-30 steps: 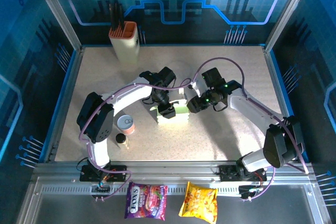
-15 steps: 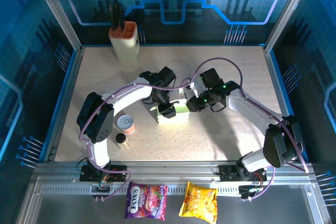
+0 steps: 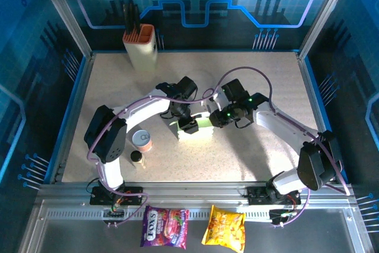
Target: Fold the paper box
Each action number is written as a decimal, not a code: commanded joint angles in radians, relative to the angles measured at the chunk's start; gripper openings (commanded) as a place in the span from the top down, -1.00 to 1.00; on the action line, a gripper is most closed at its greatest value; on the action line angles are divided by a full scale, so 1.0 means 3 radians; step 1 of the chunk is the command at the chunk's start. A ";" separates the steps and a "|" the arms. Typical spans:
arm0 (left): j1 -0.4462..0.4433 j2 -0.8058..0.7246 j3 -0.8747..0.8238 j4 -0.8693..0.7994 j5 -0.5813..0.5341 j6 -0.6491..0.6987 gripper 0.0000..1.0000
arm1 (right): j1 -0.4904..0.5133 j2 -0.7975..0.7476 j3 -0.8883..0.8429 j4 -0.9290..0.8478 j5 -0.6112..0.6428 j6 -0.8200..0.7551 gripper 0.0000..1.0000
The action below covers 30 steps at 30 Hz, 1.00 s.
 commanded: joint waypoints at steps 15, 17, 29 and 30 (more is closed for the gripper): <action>-0.0016 -0.0248 -0.0225 0.0215 -0.0059 -0.0133 0.01 | 0.0221 -0.0197 -0.0221 0.0256 0.0384 0.0252 0.59; -0.0016 -0.0234 -0.0230 0.0208 -0.0051 -0.0129 0.01 | 0.0231 -0.0230 -0.0267 0.0322 0.0406 0.0280 0.58; -0.0014 -0.0258 -0.0251 0.0225 -0.0053 -0.0131 0.01 | 0.0264 -0.0352 -0.0560 0.0733 0.0544 0.0438 0.62; -0.0014 -0.0257 -0.0251 0.0227 -0.0053 -0.0126 0.01 | 0.0274 -0.0372 -0.0604 0.0801 0.0536 0.0456 0.63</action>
